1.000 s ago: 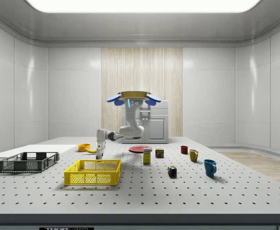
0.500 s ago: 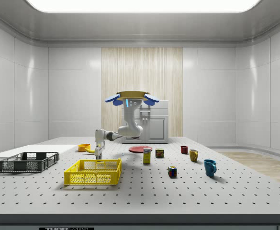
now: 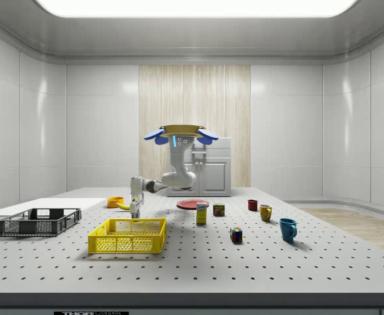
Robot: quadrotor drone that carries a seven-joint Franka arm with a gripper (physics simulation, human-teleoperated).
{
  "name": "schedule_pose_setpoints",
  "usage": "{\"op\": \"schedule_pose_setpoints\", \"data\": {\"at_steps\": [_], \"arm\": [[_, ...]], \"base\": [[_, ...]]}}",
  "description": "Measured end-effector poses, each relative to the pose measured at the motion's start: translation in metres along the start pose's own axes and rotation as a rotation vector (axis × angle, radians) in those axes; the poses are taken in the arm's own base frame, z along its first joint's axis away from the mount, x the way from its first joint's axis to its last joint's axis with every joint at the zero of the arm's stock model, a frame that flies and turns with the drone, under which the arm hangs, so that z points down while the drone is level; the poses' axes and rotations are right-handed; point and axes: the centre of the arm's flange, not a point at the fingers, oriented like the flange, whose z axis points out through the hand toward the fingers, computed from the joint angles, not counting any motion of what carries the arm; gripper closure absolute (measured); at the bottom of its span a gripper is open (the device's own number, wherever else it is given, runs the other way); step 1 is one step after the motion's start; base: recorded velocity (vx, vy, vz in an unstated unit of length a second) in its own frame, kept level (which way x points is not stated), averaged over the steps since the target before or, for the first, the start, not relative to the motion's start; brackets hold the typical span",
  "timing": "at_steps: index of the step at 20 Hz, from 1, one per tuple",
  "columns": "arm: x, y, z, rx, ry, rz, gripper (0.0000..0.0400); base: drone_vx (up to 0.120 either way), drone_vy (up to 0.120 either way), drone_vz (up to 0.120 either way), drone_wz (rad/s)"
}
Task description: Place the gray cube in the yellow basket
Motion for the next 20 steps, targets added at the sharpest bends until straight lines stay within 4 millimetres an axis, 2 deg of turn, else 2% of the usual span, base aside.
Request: {"op": "schedule_pose_setpoints", "data": {"at_steps": [5, 8, 18, 20], "arm": [[0.000, 0.000, -0.014, 0.000, 0.000, 0.000, 0.0148], [0.000, 0.000, -0.025, 0.000, 0.000, 0.000, 0.0149], [0.000, 0.000, -0.040, 0.000, 0.000, 0.000, 0.0150], [0.000, 0.000, -0.040, 0.000, 0.000, 0.000, 0.0150]], "base": [[0.000, 0.000, 0.000, 0.000], [-0.013, 0.040, 0.120, 0.000], [-0.120, 0.120, 0.120, 0.000], [-0.120, 0.120, 0.020, 0.000]]}}
